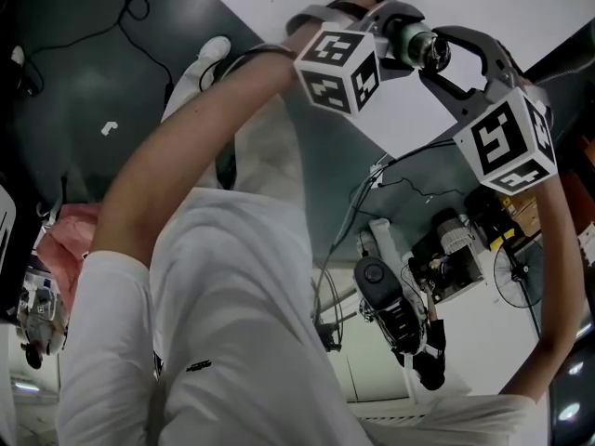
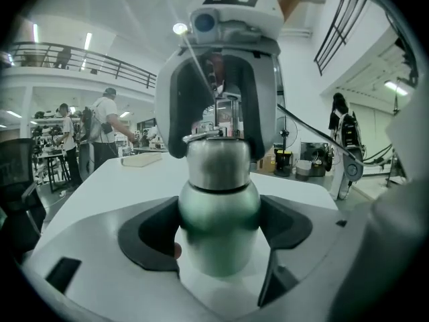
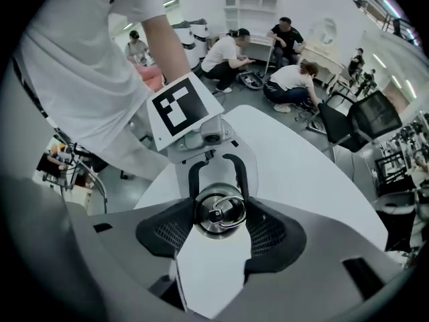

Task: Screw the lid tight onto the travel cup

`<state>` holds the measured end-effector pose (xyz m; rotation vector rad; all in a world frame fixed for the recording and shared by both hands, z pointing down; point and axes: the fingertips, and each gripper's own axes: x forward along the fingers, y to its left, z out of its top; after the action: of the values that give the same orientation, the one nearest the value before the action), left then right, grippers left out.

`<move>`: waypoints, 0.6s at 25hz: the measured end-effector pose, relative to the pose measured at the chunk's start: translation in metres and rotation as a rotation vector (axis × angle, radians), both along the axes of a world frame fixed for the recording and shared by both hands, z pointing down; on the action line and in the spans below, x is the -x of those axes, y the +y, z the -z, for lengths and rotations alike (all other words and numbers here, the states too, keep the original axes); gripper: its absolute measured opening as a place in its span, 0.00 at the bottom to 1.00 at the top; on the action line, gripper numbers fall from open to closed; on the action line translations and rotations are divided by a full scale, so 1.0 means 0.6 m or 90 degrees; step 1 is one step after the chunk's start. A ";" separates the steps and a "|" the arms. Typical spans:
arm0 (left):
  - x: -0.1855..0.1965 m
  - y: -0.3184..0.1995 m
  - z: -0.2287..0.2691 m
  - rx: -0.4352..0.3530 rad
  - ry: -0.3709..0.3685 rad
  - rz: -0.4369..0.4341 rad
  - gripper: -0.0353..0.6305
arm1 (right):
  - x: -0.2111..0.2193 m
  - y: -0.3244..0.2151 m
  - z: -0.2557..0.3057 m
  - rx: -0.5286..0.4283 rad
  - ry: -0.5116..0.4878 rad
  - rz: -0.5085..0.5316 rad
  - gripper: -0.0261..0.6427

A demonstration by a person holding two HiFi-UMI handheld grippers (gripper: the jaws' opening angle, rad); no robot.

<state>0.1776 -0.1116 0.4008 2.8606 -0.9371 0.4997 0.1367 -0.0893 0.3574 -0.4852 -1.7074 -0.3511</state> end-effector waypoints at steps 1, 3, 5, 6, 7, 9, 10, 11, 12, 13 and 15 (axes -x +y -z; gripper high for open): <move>0.000 -0.001 0.000 0.000 -0.001 0.000 0.60 | 0.000 -0.002 0.000 0.000 -0.002 -0.017 0.40; -0.001 -0.001 -0.001 0.001 -0.002 0.001 0.60 | 0.000 -0.004 0.000 0.000 -0.005 -0.045 0.40; -0.003 0.000 0.000 0.002 -0.004 0.000 0.60 | -0.002 -0.003 0.001 -0.001 -0.009 -0.056 0.40; -0.004 0.000 0.000 0.002 -0.006 -0.001 0.60 | -0.002 -0.003 0.002 -0.004 -0.014 -0.054 0.40; -0.003 0.000 0.000 0.002 -0.009 -0.003 0.60 | -0.001 -0.003 0.003 -0.010 -0.022 -0.050 0.40; -0.002 -0.001 -0.002 0.004 -0.019 -0.014 0.60 | 0.001 -0.004 0.003 -0.031 -0.047 -0.039 0.40; -0.003 0.000 -0.004 0.006 -0.027 -0.022 0.60 | 0.000 -0.003 0.002 -0.042 -0.056 -0.034 0.41; -0.006 0.002 -0.007 0.011 -0.038 -0.032 0.60 | -0.003 0.000 0.001 -0.048 -0.059 -0.032 0.44; -0.009 0.006 -0.010 0.017 -0.051 -0.043 0.60 | -0.006 0.004 0.002 -0.048 -0.060 -0.033 0.44; -0.010 0.009 -0.012 0.022 -0.061 -0.054 0.60 | -0.006 0.006 0.005 -0.048 -0.064 -0.038 0.44; -0.007 0.008 -0.004 0.031 -0.060 -0.058 0.60 | -0.005 0.005 0.018 -0.055 -0.078 -0.053 0.46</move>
<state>0.1820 -0.1066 0.4034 2.8679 -0.7979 0.6623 0.1395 -0.0866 0.3464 -0.3336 -1.8169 -0.4000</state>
